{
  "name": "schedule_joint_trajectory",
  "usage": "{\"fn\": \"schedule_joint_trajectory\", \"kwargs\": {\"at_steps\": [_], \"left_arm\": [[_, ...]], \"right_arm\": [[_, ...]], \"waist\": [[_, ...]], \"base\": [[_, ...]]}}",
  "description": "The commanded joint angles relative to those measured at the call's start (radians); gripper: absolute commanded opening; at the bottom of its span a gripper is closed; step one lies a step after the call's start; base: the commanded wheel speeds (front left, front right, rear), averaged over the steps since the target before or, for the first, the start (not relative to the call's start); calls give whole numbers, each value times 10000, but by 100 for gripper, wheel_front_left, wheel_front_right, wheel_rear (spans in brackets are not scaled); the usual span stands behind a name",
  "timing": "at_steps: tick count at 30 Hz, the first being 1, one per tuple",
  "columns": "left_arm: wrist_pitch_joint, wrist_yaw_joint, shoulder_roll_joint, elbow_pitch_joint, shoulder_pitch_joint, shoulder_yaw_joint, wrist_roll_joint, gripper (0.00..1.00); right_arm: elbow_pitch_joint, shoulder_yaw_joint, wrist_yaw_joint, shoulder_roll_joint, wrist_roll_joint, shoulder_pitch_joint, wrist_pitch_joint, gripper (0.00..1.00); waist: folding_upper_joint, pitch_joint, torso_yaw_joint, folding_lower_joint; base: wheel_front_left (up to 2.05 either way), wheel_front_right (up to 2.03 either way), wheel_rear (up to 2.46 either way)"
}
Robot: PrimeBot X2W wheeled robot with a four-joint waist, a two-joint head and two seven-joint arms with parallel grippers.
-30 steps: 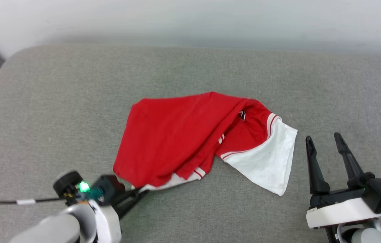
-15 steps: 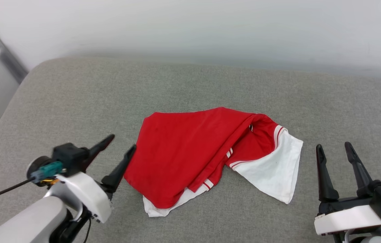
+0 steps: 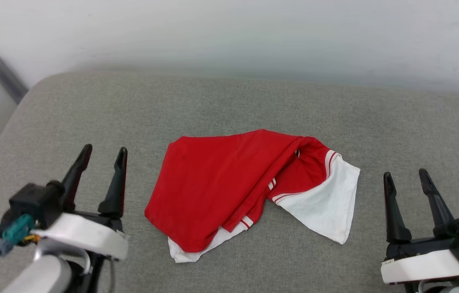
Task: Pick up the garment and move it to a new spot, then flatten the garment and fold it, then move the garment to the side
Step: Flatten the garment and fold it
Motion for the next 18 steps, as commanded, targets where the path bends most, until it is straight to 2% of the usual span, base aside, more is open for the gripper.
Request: {"fn": "schedule_joint_trajectory", "kwargs": {"at_steps": [1,2,4,6,9,13,18], "left_arm": [[-24,35,-254,-153,396,203,185,100],[-24,56,-515,-363,724,572,387,100],[-25,-174,-1017,-687,1229,1200,915,100],[-25,-530,-1479,-794,1670,1596,1413,100],[-25,-1107,-1834,-464,2107,1865,1922,100],[24,-1785,-1768,285,1986,1659,2284,100],[1802,-2503,-1348,1124,1121,1174,1851,100]], "right_arm": [[-66,3,-3,7,78,94,-23,100],[-97,9,-5,7,87,106,-23,100],[-153,37,-3,8,79,131,-23,100],[-184,29,-5,5,50,116,-23,100],[-179,73,-3,8,10,18,-23,100],[-251,163,-5,7,-25,-122,-23,100],[-312,209,-3,8,-169,-287,-23,100]], "waist": [[-1,31,-5,0],[-1,55,-2,0],[-1,98,12,0],[-1,164,40,0],[-1,250,52,0],[-1,492,24,0],[-1,1051,-63,0]], "base": [[0,0,0],[0,0,0],[0,0,0],[0,0,0],[0,0,0],[0,0,0],[0,0,0]]}}
